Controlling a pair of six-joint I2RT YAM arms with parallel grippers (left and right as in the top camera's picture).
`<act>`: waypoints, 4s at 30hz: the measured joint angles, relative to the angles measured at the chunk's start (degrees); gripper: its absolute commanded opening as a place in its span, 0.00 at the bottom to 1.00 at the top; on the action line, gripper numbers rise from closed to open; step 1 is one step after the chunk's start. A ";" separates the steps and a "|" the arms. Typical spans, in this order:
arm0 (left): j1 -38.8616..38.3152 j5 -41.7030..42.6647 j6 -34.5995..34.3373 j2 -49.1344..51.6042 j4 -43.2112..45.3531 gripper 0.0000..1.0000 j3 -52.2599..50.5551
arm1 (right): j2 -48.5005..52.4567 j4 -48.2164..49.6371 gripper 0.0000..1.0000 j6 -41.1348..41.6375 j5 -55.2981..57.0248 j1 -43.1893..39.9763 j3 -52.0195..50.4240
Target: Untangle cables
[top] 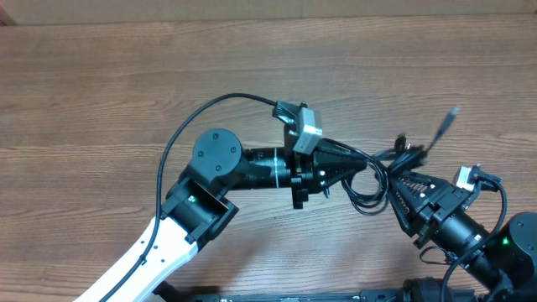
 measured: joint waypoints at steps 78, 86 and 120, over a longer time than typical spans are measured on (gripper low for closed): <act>2.93 15.43 10.12 4.74 -5.35 0.04 0.07 | 1.07 0.13 0.04 -52.54 -12.76 -0.33 0.00; 2.82 6.32 8.11 4.74 -9.16 0.04 0.15 | 1.33 -1.27 0.04 -52.54 -12.55 -0.35 0.00; 9.27 4.57 -0.33 4.87 -5.95 0.04 0.15 | 1.38 -10.62 1.00 -52.33 -2.43 -0.35 0.09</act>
